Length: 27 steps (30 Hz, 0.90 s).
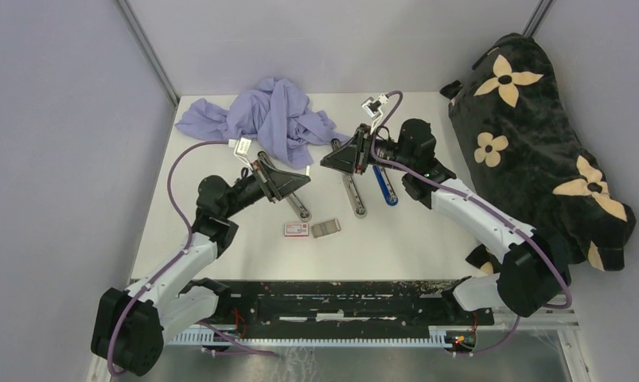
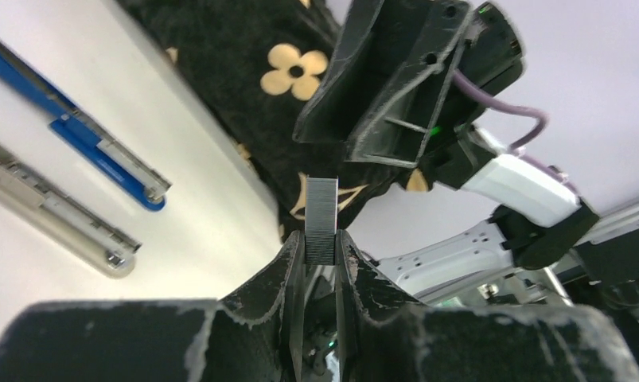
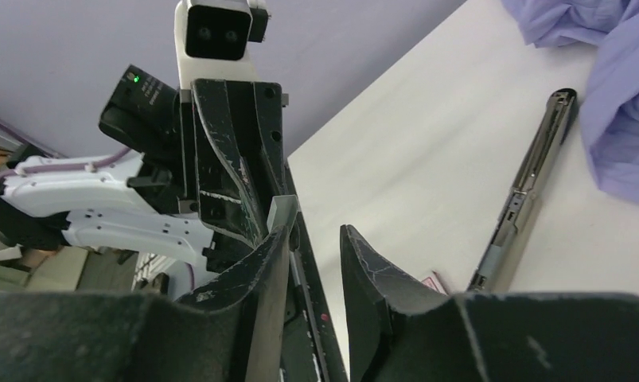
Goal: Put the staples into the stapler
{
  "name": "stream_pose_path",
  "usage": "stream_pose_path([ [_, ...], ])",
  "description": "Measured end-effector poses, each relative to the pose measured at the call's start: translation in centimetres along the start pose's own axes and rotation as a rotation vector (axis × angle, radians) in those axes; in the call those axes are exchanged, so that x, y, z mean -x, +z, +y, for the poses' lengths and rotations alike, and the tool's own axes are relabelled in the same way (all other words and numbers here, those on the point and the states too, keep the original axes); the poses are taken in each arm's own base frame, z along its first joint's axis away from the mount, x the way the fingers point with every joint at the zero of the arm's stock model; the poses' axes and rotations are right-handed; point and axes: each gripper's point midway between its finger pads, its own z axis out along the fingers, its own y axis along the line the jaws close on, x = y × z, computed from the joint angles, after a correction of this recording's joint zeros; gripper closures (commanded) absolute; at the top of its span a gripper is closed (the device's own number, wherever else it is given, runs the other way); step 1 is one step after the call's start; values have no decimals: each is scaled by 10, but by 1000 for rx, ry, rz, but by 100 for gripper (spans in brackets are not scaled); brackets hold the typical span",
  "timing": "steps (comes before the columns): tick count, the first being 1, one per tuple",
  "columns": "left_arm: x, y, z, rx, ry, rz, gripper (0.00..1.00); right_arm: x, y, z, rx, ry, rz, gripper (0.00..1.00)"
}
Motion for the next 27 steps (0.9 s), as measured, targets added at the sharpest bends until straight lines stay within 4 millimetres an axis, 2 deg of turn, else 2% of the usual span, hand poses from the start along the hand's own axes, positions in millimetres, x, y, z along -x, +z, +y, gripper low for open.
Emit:
stream_pose_path([
  [4, -8, 0, 6, 54, 36, 80, 90, -3, -10, -2, -23, -56, 58, 49],
  [12, -11, -2, -3, 86, 174, 250, 90, 7, -12, 25, 60, -173, 182, 28],
  [17, -14, -5, -10, 73, 251, 350, 90, 6, -8, 33, 119, -175, 250, 27],
  [27, -34, -13, 4, 62, 276, 503, 88, -31, -2, 32, 165, -122, 428, 35],
])
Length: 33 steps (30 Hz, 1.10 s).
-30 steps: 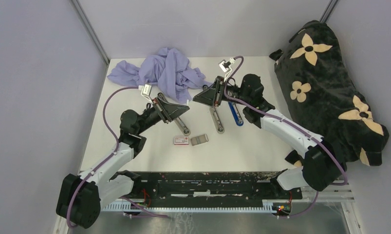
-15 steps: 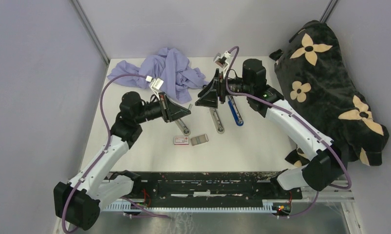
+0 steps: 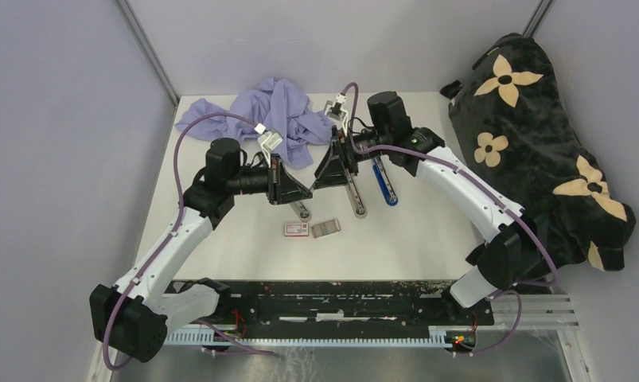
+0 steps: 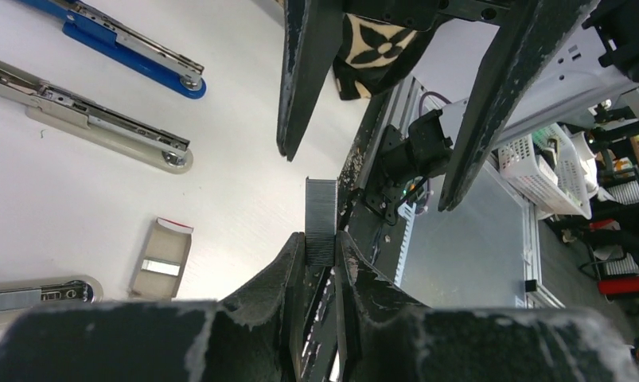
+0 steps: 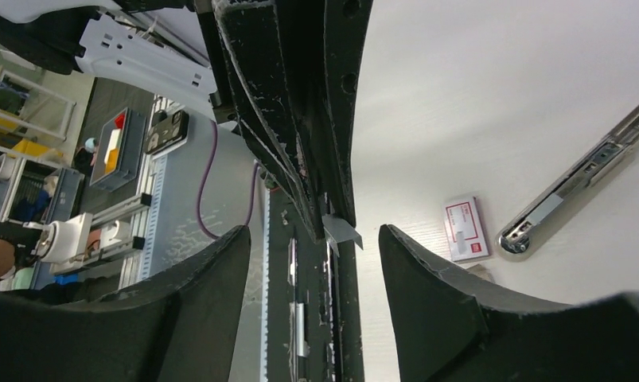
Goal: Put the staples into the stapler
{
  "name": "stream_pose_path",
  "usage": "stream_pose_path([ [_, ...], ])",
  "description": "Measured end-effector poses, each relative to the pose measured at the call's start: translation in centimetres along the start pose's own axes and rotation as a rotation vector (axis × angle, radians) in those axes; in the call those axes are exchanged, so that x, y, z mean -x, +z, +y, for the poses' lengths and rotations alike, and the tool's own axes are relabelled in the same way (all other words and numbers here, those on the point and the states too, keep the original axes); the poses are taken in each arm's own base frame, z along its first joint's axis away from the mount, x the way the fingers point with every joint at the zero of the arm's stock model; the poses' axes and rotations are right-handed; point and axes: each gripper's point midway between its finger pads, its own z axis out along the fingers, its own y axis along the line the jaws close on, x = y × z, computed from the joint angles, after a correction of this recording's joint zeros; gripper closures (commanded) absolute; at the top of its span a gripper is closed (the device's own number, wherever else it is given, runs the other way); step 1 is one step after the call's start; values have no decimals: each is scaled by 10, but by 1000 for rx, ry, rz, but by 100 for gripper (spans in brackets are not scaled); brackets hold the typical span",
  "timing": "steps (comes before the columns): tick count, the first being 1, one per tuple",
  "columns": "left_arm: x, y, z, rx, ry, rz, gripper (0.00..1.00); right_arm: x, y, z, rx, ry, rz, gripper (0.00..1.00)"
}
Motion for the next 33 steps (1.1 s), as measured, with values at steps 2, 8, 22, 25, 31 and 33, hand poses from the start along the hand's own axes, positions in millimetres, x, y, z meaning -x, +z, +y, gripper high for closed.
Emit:
stream_pose_path([
  [2, -3, 0, 0, -4, 8, 13, 88, -5, 5, 0, 8, -1, 31, 37],
  [8, -6, -1, -7, -30, 28, 36, 88, -20, 14, 2, 28, 8, 100, 49],
  [22, -12, 0, -12, -62, 59, 58, 89, -28, 14, 4, 38, 10, 130, 71],
  [25, -12, -1, -14, -69, 60, 61, 89, -29, 14, 3, 39, 5, 133, 81],
  [31, -14, -1, -15, -79, 67, 68, 84, -30, 13, 4, 43, -2, 138, 90],
  [33, -15, -1, -14, -77, 67, 70, 77, -31, 13, 3, 40, -6, 139, 93],
])
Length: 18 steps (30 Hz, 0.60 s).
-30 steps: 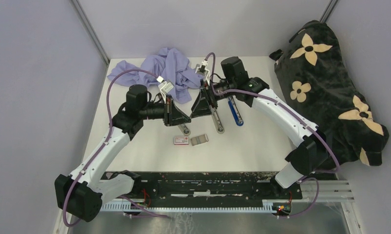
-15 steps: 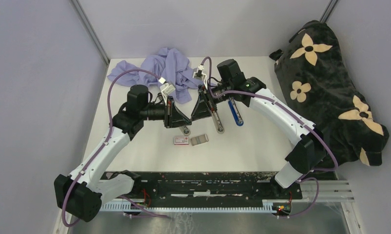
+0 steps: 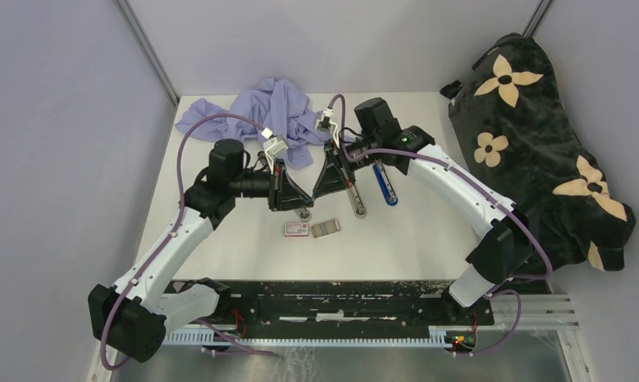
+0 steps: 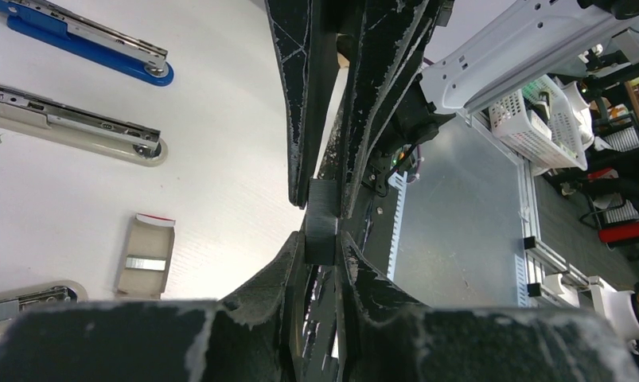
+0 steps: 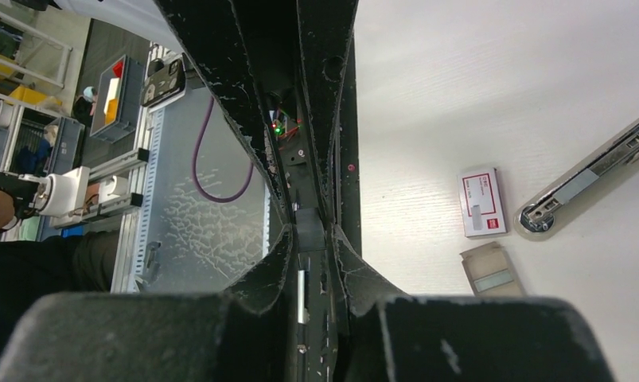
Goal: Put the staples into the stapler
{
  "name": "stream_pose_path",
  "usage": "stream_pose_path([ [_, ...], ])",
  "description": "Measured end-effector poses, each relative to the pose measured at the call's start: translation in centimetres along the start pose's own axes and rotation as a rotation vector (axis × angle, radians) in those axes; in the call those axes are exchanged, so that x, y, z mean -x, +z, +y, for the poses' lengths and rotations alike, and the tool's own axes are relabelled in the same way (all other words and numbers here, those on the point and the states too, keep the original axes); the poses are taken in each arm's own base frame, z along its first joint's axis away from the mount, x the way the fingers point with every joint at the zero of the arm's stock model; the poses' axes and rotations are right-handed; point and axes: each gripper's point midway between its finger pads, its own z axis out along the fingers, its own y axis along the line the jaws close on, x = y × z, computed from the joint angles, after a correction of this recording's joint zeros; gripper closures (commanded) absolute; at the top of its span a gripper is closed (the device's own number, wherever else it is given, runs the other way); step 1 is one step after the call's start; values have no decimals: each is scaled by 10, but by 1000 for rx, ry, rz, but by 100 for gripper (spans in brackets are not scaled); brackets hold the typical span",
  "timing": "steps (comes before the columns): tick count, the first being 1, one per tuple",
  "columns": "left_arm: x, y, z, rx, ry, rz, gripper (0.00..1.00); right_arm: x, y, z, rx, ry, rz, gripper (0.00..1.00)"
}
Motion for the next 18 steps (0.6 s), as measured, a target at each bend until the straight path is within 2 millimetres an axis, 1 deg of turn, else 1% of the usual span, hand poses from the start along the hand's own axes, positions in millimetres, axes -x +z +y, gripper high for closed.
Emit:
stream_pose_path([
  [3, -1, 0, 2, 10, -2, 4, 65, -1, -1, -3, -23, -8, 3, 95],
  [5, -2, 0, 6, 34, -4, 5, 54, -4, -3, -6, -65, -13, 6, 96],
  [7, -3, -1, 12, 69, -11, 4, 46, -9, -8, -11, -120, -15, 7, 98],
  [12, -2, -4, 34, 204, -25, -10, 36, -24, -21, -23, -277, -18, 2, 98],
  [16, 0, -12, 55, 345, -29, -32, 32, -41, -33, -46, -440, -13, -4, 96],
  [18, 0, -17, 65, 416, -32, -42, 30, -51, -39, -62, -531, -5, -6, 95],
])
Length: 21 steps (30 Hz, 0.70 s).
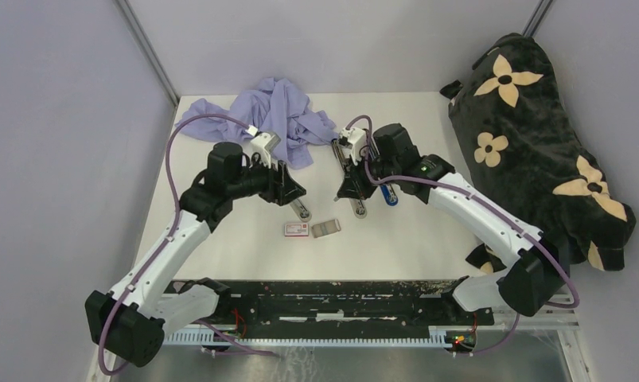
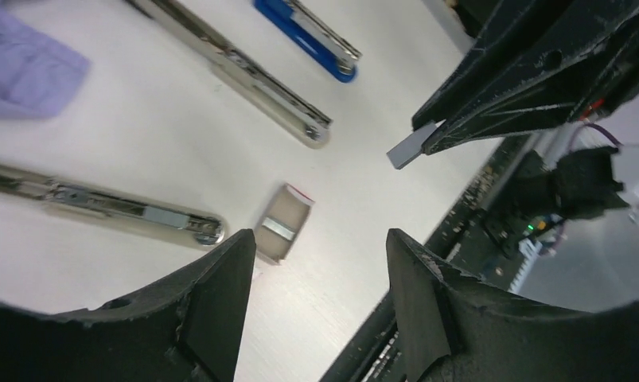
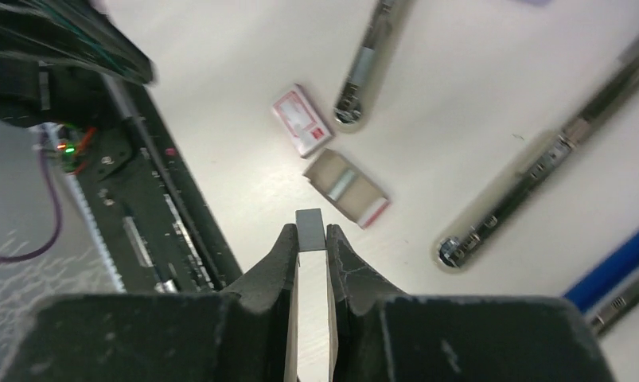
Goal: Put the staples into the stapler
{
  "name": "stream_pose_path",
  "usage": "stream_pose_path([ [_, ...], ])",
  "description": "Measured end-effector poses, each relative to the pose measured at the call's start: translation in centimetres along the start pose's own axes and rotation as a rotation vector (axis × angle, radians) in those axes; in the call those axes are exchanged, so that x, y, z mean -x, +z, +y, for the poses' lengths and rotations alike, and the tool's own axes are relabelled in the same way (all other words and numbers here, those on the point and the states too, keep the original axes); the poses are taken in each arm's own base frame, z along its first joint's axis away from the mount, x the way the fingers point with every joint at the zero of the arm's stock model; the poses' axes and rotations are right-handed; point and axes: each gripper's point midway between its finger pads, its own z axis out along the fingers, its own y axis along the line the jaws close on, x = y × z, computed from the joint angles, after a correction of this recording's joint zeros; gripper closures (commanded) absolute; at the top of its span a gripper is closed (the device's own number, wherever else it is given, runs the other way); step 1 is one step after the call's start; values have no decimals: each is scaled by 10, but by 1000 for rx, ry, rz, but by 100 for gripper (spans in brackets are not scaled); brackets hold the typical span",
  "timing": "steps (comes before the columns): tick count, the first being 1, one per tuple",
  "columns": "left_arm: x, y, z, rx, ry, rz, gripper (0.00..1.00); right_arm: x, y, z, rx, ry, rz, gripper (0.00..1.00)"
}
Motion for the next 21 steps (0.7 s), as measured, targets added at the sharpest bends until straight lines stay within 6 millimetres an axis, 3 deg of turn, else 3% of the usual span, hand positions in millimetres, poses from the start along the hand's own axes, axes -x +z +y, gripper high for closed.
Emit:
stream_pose_path([
  [11, 16, -32, 60, 431, -57, -126, 16, -57, 21, -77, -359, 72, -17, 94],
  [21, 10, -48, 88, 612, -113, -138, 11, -76, 41, -119, -521, 95, -77, 95],
])
